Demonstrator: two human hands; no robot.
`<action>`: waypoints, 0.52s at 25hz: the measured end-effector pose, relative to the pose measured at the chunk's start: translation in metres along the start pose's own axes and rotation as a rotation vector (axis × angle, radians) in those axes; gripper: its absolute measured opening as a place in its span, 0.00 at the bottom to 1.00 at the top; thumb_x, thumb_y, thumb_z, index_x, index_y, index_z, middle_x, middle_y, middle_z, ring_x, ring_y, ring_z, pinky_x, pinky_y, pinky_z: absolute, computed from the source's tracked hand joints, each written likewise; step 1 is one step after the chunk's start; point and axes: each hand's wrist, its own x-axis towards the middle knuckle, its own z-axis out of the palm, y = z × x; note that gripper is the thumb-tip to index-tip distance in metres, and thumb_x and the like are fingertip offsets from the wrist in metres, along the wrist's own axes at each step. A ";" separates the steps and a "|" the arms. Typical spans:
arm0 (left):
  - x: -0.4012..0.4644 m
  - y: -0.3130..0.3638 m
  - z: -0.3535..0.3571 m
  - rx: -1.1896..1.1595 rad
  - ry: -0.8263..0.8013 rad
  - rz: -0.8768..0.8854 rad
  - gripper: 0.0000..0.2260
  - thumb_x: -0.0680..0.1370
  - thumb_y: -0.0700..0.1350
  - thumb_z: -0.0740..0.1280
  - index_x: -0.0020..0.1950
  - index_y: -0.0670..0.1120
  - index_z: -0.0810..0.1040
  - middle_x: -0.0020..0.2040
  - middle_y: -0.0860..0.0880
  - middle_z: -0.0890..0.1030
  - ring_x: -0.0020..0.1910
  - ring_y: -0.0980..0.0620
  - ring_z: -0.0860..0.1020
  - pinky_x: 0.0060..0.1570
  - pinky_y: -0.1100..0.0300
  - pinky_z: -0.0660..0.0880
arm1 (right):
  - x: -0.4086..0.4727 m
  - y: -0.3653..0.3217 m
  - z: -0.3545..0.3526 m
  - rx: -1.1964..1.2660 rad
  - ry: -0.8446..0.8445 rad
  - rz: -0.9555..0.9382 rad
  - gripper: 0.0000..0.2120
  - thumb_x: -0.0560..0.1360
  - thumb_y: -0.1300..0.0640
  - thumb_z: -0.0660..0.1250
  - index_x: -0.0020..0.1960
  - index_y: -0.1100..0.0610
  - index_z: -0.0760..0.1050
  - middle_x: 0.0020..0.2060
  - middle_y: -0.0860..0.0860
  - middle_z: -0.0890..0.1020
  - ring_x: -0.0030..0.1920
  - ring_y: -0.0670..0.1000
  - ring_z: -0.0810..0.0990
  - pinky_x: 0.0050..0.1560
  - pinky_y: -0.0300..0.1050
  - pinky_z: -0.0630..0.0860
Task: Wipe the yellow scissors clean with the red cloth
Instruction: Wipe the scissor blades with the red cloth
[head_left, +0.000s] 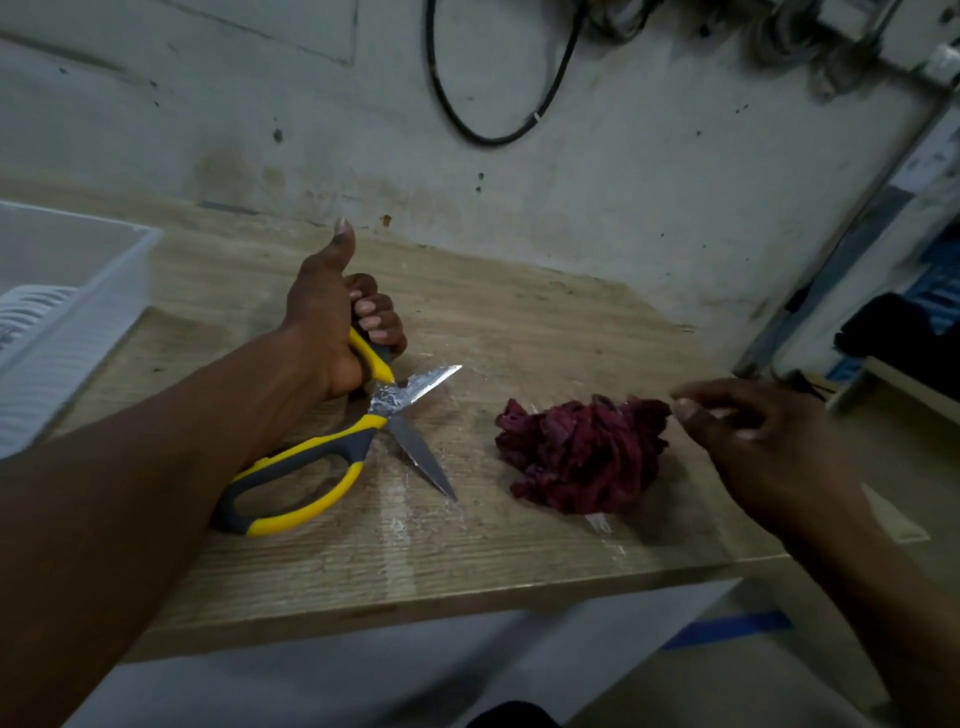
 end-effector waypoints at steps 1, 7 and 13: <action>-0.001 0.000 0.000 -0.003 0.007 -0.001 0.33 0.78 0.69 0.63 0.23 0.48 0.60 0.22 0.51 0.58 0.20 0.53 0.58 0.22 0.65 0.57 | -0.003 0.007 -0.002 0.139 0.021 0.136 0.13 0.71 0.41 0.74 0.46 0.50 0.85 0.43 0.51 0.85 0.39 0.49 0.80 0.39 0.45 0.74; -0.003 0.000 -0.002 -0.012 0.010 0.009 0.32 0.78 0.68 0.64 0.23 0.48 0.61 0.22 0.51 0.59 0.20 0.52 0.58 0.22 0.65 0.58 | -0.007 -0.009 0.010 0.233 -0.117 0.412 0.26 0.73 0.35 0.71 0.38 0.58 0.86 0.34 0.58 0.87 0.26 0.54 0.76 0.26 0.42 0.71; -0.004 -0.002 0.001 -0.011 0.021 0.006 0.32 0.78 0.67 0.64 0.23 0.49 0.61 0.22 0.51 0.59 0.20 0.52 0.58 0.23 0.66 0.57 | 0.035 -0.025 0.019 0.265 -0.018 0.249 0.13 0.69 0.50 0.81 0.43 0.60 0.87 0.36 0.58 0.86 0.33 0.52 0.82 0.33 0.44 0.77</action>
